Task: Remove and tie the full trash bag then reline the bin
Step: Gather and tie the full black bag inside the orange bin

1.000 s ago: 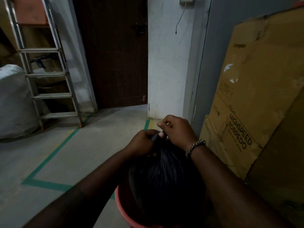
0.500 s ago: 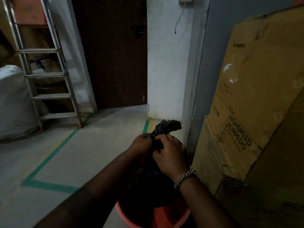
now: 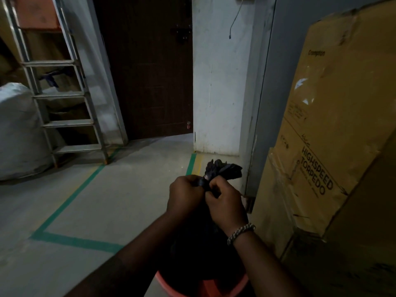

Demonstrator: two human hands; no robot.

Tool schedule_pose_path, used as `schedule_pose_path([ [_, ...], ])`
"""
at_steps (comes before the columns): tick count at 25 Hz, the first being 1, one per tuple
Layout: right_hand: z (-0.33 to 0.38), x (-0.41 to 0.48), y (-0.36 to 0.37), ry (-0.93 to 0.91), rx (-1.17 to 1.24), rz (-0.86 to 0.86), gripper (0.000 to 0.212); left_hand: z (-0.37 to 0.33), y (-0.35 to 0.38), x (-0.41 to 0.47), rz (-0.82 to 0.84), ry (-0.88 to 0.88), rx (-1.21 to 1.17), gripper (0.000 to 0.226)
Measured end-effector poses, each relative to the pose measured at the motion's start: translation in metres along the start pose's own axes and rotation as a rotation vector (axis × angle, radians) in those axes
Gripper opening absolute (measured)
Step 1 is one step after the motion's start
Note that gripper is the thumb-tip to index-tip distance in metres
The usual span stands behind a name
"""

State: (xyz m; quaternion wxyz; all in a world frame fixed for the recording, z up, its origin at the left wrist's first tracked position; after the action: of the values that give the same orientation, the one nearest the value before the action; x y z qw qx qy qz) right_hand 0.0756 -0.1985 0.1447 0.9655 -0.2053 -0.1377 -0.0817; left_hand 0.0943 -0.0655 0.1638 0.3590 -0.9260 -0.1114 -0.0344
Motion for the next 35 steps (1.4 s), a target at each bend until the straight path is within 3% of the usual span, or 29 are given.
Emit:
schedule_pose_path([
  [3, -0.009, 0.001, 0.000, 0.105, 0.240, -0.047, 0.016, -0.003, 0.001, -0.006, -0.064, 0.162, 0.067, 0.013],
  [8, -0.007, 0.005, 0.000, 0.235, 0.476, -0.093, 0.013, -0.005, 0.005, -0.013, -0.089, 0.143, -0.056, 0.018],
  [12, -0.003, 0.008, 0.001, 0.160, 0.312, -0.075, 0.014, -0.009, 0.003, -0.004, 0.011, 0.120, -0.032, 0.020],
  [17, 0.000, 0.002, 0.000, 0.016, -0.032, 0.002, 0.014, -0.012, -0.007, -0.004, -0.075, 0.184, 0.034, 0.022],
  [21, 0.001, 0.004, -0.002, 0.013, 0.066, 0.075, 0.020, -0.001, 0.000, 0.006, -0.091, -0.033, -0.085, 0.011],
  [25, 0.000, 0.007, 0.005, 0.120, 0.038, 0.100, 0.019, 0.007, 0.022, 0.009, 0.108, -0.385, -0.522, 0.012],
  [27, 0.000, 0.009, 0.007, 0.164, 0.051, 0.071, 0.017, 0.008, 0.024, 0.009, 0.108, -0.377, -0.503, 0.010],
  [29, -0.001, 0.012, 0.008, 0.183, 0.095, 0.031, 0.020, 0.009, 0.019, 0.011, 0.068, -0.305, -0.323, 0.007],
  [32, -0.008, 0.007, 0.014, 0.344, 0.343, -0.019, 0.014, 0.014, 0.017, 0.013, 0.059, -0.241, -0.188, 0.006],
  [35, -0.013, -0.002, 0.020, 0.455, 0.545, -0.058, 0.008, 0.012, 0.020, 0.009, 0.090, -0.290, -0.336, 0.009],
])
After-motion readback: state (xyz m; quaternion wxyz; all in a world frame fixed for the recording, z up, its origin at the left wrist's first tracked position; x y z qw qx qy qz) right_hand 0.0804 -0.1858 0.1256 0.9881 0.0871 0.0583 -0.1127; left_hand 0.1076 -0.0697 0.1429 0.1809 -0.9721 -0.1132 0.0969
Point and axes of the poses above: each hand's wrist, its own x-axis towards the middle knuckle, its own y-axis out of the palm, z = x × y, the point moved 3 cm from there along x, towards the middle knuckle, and after that the axes turned 11 degrees about x, right-handed, at the moved point
